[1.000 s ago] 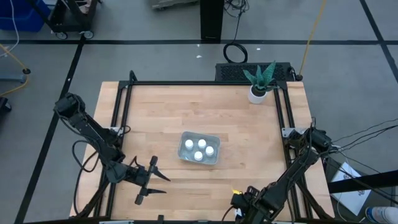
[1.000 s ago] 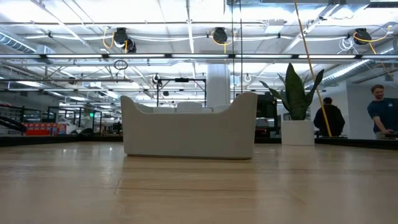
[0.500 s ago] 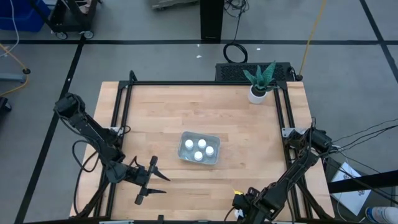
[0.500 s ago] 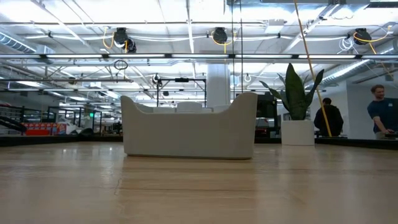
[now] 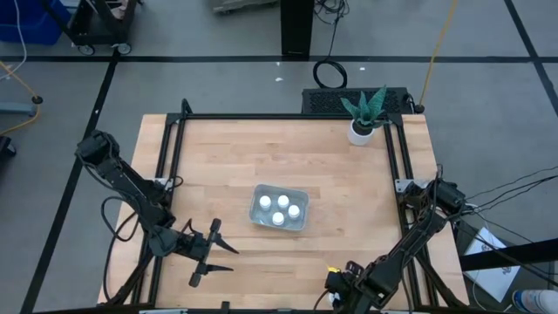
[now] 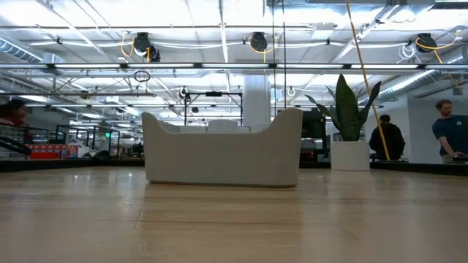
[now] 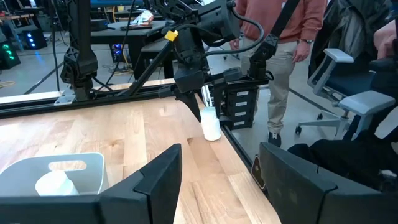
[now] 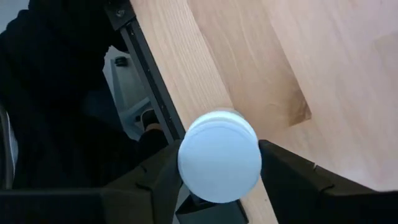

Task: Pick and place pill bottles into a basket
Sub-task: Put the pill bottle into the bin

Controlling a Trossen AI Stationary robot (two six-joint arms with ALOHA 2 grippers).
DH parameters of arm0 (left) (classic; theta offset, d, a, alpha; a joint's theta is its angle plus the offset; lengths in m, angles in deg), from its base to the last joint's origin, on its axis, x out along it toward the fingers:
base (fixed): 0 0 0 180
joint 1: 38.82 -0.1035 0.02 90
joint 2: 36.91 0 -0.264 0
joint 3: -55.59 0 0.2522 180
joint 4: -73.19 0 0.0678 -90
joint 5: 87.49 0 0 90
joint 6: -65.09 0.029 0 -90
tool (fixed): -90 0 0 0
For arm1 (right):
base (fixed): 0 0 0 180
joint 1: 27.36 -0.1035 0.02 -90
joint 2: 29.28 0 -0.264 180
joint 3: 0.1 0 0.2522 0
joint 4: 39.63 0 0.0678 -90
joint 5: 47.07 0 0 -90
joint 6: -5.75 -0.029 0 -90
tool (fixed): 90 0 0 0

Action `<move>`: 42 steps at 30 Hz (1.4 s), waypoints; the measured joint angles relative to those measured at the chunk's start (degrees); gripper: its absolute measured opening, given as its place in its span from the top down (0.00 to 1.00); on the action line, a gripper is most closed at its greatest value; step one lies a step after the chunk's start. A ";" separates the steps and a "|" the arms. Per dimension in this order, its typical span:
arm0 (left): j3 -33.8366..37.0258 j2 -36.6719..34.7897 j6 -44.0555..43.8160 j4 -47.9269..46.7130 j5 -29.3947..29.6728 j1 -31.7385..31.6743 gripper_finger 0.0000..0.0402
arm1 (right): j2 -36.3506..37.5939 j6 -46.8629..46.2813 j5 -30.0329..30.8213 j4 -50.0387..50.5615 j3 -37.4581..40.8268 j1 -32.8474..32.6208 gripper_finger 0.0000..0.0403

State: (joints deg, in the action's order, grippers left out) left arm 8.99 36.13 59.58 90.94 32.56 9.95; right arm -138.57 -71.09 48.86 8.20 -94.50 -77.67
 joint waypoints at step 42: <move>0.00 0.02 0.20 -0.02 1.02 0.00 0.48 | 9.08 46.59 52.59 -7.87 -0.02 5.98 0.59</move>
State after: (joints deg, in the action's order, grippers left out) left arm 8.99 36.15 59.78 90.91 33.58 9.95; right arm -129.49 -24.50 101.45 0.33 -94.52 -71.69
